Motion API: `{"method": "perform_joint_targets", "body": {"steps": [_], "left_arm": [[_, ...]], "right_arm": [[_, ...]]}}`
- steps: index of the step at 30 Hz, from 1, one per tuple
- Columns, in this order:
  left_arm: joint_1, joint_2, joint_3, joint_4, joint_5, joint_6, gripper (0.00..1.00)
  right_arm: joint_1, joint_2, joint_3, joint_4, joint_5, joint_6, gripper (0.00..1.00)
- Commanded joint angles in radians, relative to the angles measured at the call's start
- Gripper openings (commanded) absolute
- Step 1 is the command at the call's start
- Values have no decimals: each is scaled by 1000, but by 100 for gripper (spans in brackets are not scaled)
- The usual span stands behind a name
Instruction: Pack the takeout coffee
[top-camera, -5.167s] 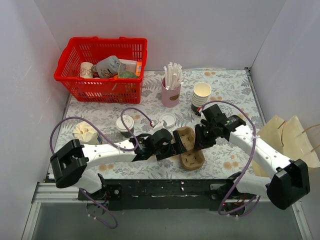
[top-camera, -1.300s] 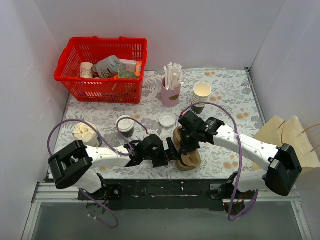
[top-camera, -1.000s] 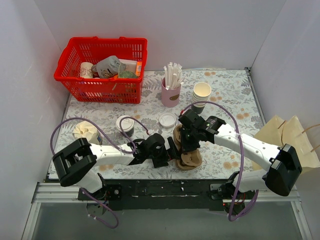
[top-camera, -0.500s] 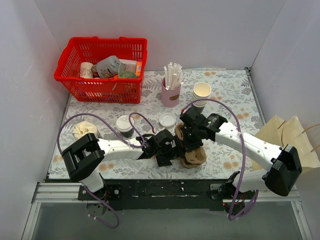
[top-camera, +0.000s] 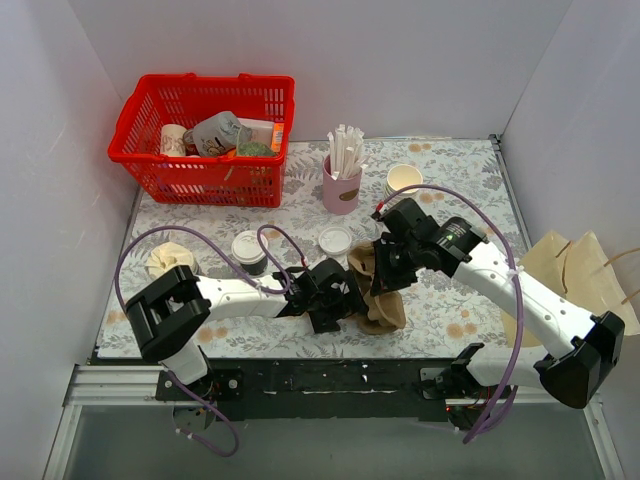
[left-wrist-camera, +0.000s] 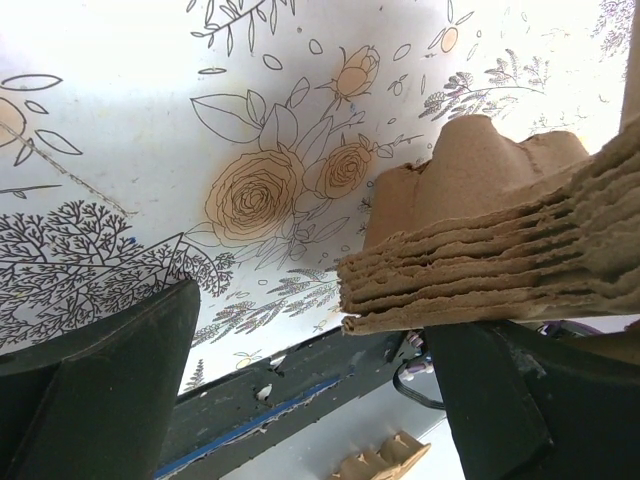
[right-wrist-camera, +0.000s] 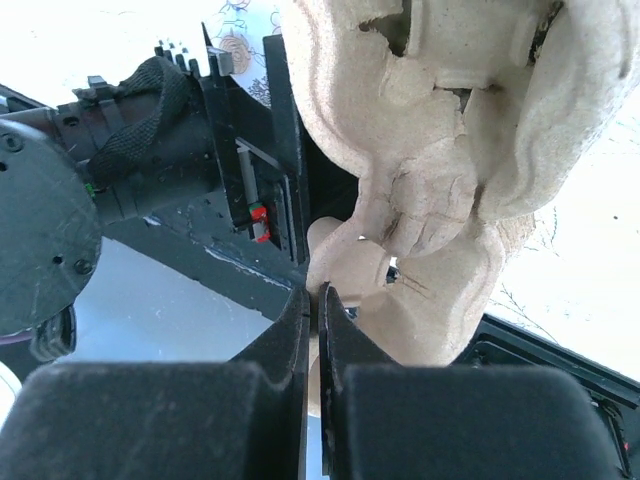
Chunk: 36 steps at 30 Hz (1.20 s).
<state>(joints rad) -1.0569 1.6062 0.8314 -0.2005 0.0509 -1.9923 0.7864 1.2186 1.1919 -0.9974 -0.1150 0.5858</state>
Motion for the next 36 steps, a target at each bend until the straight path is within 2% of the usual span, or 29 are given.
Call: {"method": "perform_joint_targets", "body": {"steps": [1,11,14,17,19,22,23,26,29,36], "left_arm": [[8,37,5,-128,-56,39,94],[8,9,38,-139,0,82,95],[8,-3,44,-139,18,89,96],[8,-17,51,-139,10,95,97],[8,-11,57,-140,-5,108,97],[8,26,93,-168,-28,125,97],[9,38,103,-172,-25,136,97],[8,49,112,-174,-19,138,97],[8,49,109,-171,-28,144,97],[11,84,120,-169,-2,153,97]], "right_arm": [[-18,-34,90,-6,-66,-53,1],[-42,-48,-8,48,-170,-118,1],[-42,-34,-17,23,-157,-156,1],[-44,-24,-106,60,-138,-182,1],[-45,-5,-129,72,-120,-196,6],[-47,19,-127,82,-81,-204,22],[-47,24,-106,80,-68,-207,32],[-47,22,-59,95,-63,-222,42],[-49,16,-13,114,-42,-234,49],[-47,39,49,206,63,-277,54]]}}
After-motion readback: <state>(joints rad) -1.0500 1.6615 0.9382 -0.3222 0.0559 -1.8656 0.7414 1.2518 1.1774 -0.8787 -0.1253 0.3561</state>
